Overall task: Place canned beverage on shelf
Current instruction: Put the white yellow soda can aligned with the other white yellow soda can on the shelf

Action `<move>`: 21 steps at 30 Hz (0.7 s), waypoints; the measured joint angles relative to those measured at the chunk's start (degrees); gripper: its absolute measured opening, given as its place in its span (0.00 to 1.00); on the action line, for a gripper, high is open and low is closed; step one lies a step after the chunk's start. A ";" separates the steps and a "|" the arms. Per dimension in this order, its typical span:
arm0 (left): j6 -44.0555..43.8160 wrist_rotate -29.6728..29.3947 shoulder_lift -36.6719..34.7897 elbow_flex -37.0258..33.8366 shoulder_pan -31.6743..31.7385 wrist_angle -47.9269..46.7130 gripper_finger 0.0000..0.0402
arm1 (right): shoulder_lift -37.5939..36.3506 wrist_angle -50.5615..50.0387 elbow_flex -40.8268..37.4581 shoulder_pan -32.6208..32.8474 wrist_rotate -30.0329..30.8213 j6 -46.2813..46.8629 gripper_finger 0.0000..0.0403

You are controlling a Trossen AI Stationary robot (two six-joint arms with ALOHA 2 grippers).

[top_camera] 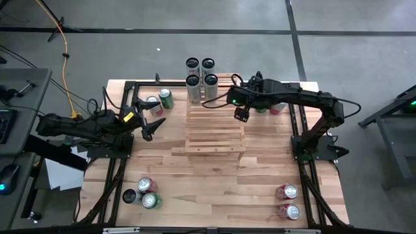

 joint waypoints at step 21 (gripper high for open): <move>0.13 0.14 -0.03 0.00 0.00 2.49 0.83 | -38.82 66.58 -54.25 -0.68 -4.85 0.28 0.98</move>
